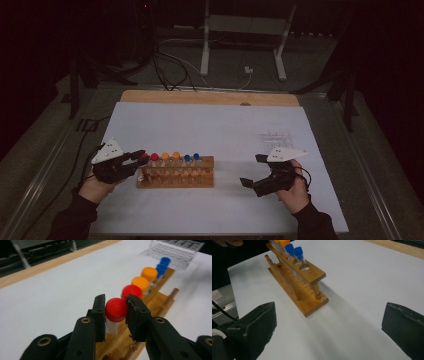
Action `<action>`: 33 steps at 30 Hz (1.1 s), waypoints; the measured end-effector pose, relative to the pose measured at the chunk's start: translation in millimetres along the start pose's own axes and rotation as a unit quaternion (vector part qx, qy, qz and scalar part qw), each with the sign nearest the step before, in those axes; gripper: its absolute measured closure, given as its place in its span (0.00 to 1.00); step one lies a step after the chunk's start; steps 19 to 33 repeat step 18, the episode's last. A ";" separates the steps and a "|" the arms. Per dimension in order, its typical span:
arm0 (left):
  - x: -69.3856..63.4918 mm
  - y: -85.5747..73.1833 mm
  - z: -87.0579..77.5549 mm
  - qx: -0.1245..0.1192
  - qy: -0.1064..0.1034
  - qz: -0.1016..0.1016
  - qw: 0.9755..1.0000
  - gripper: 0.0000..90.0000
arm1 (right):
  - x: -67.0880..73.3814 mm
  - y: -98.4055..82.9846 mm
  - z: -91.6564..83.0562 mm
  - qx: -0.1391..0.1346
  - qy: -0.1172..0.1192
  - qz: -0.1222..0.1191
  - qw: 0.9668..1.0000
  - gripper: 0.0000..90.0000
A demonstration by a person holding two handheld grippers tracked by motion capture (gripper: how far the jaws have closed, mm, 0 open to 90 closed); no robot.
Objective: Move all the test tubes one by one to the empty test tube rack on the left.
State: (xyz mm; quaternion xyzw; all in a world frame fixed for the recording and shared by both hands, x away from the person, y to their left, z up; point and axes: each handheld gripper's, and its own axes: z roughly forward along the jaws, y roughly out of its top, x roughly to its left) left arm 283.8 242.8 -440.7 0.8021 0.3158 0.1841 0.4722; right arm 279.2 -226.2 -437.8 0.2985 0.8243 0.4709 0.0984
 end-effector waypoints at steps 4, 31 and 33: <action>-2.1 -2.8 -7.0 -0.007 -0.013 -0.009 1.000 0.41 | -0.4 -0.2 -0.1 0.000 -0.001 0.000 1.000 0.00; -27.2 -45.8 1.3 -0.023 -0.076 -0.011 0.997 0.01 | -1.8 -2.5 1.5 0.003 -0.004 -0.002 1.000 0.00; -27.2 -45.8 1.3 -0.023 -0.076 -0.011 0.997 0.01 | -1.8 -2.5 1.5 0.003 -0.004 -0.002 1.000 0.00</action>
